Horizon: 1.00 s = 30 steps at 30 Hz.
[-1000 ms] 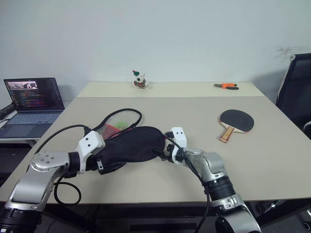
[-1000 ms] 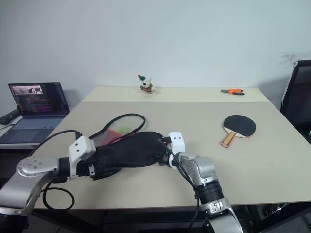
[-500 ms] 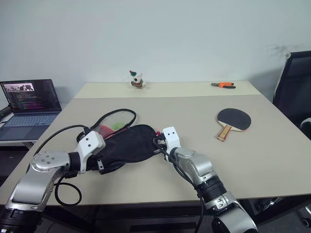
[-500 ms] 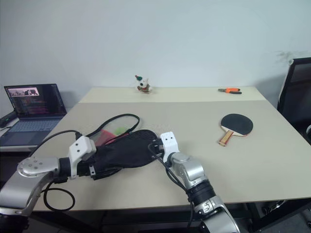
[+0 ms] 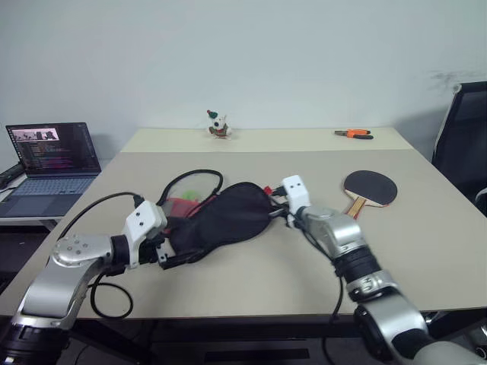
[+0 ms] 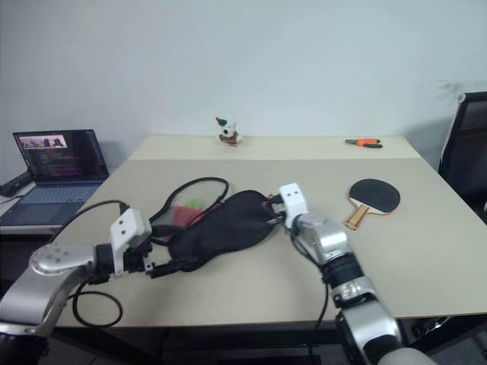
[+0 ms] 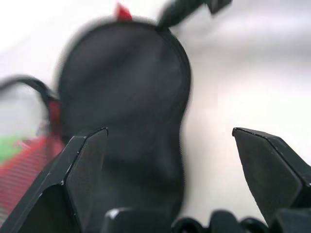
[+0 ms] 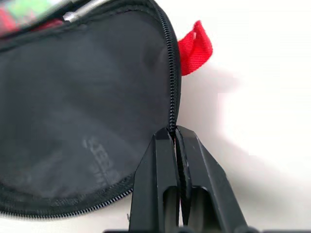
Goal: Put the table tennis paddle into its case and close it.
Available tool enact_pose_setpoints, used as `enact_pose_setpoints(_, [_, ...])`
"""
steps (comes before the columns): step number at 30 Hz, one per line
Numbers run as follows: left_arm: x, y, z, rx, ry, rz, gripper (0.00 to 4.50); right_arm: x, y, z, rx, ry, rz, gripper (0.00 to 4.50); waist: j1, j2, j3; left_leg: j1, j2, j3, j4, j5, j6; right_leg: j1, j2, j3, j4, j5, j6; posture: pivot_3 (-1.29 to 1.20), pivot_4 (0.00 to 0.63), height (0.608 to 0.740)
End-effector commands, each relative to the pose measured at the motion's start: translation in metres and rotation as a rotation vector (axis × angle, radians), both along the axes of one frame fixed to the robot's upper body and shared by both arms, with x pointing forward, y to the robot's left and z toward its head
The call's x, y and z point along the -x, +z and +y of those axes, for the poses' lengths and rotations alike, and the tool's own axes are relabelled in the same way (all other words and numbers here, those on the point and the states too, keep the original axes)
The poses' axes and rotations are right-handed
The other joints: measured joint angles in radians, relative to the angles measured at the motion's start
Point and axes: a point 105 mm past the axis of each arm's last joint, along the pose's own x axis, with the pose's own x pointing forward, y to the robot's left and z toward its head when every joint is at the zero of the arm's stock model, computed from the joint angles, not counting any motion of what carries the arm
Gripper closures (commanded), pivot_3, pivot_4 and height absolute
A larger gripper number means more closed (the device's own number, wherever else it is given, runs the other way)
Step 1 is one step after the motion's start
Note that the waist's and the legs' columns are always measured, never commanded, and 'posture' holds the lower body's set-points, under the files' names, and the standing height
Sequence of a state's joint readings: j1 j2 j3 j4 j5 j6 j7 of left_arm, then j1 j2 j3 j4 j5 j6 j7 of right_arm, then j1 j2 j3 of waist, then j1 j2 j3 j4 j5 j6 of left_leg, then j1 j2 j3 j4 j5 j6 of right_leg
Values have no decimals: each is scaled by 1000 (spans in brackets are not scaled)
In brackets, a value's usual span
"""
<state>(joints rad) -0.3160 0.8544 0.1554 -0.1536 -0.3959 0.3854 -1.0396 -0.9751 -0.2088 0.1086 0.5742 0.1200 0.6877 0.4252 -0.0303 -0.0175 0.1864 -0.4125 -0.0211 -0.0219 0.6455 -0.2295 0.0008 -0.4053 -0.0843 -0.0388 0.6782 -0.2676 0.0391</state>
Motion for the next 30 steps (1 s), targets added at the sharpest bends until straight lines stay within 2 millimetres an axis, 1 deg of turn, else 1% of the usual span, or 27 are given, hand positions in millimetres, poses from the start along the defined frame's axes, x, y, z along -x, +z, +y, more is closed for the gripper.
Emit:
enact_pose_setpoints(1, [0,23,-9,30,-38,-63,0,-9,23,-17,99,89,-66,4468,-4,0,0,0,0,0,0,0,0,0,0,0,0,0,0,0,150,740])
enact_pose_setpoints(2, [-1,26,-10,27,-43,-71,0,-12,25,-27,148,106,-74,4468,-7,0,0,0,0,1,0,0,0,-1,1,1,0,0,0,0,150,740])
enact_pose_setpoints(5, [-5,30,-12,9,-54,-86,0,-25,36,-57,280,76,-113,4468,-13,0,1,0,1,2,0,0,0,-1,1,1,0,0,0,0,150,740])
enact_pose_setpoints(7, [-7,32,-12,1,-58,-92,0,-32,46,-70,339,44,-152,4468,-16,0,1,0,1,3,0,0,0,-1,1,2,0,0,0,0,150,740])
enact_pose_setpoints(9, [-9,33,-13,-6,-60,-99,0,-38,60,-77,381,10,-198,4468,-17,0,1,0,1,3,0,0,0,-1,1,2,-1,0,0,0,150,740])
enact_pose_setpoints(12, [-11,33,-14,-18,-66,-106,0,-42,71,-76,424,3,-245,4468,-20,0,1,0,1,3,0,0,0,-1,1,2,0,0,0,0,150,740])
enact_pose_setpoints(14, [-12,34,-15,-20,-68,-111,0,-43,73,-68,434,22,-253,4468,-20,0,1,0,1,3,0,0,0,-1,1,2,-1,0,0,0,150,740])
enact_pose_setpoints(16, [-12,34,-16,-21,-69,-117,0,-42,71,-58,408,43,-250,4468,-21,0,1,0,2,4,0,0,0,-1,1,3,-1,0,0,0,150,740])
enact_pose_setpoints(19, [-12,34,-15,-24,-70,-120,0,-44,73,-51,383,38,-268,4468,-20,0,1,0,2,4,0,0,0,-1,1,3,0,0,0,0,150,740])
enact_pose_setpoints(20, [-12,34,-15,-25,-70,-119,0,-44,74,-49,373,34,-273,4092,-20,0,1,0,2,4,0,0,0,-1,1,3,0,0,0,0,150,740])
enact_pose_setpoints(21, [-11,33,-14,-27,-69,-119,0,-45,77,-50,371,14,-299,3886,-19,0,1,0,2,4,0,0,0,-1,1,2,0,0,0,0,150,740])
enact_pose_setpoints(22, [-11,33,-14,-28,-68,-118,0,-46,80,-50,371,0,-318,3566,-18,0,1,0,2,4,0,0,0,-1,1,3,0,0,0,0,150,740])
enact_pose_setpoints(24, [-10,33,-14,-24,-67,-118,0,-48,90,-57,355,-30,-348,2853,-17,0,1,-1,1,3,0,0,0,-1,0,2,-1,0,0,0,150,740])
enact_pose_setpoints(26, [-9,35,-13,-13,-67,-116,0,-46,94,-62,312,-24,-331,2194,-17,0,1,-1,1,3,0,0,0,-1,0,2,-1,0,0,0,150,740])
enact_pose_setpoints(29, [-8,34,-11,-13,-63,-102,0,-39,92,-65,225,39,-249,1121,-16,0,1,-1,1,3,0,0,0,-1,0,2,-1,0,0,0,150,740])
enact_pose_setpoints(30, [-7,35,-11,-3,-67,-94,0,-34,88,-66,190,89,-206,837,-15,0,1,-1,1,3,0,0,0,-1,0,2,-1,0,0,0,150,740])
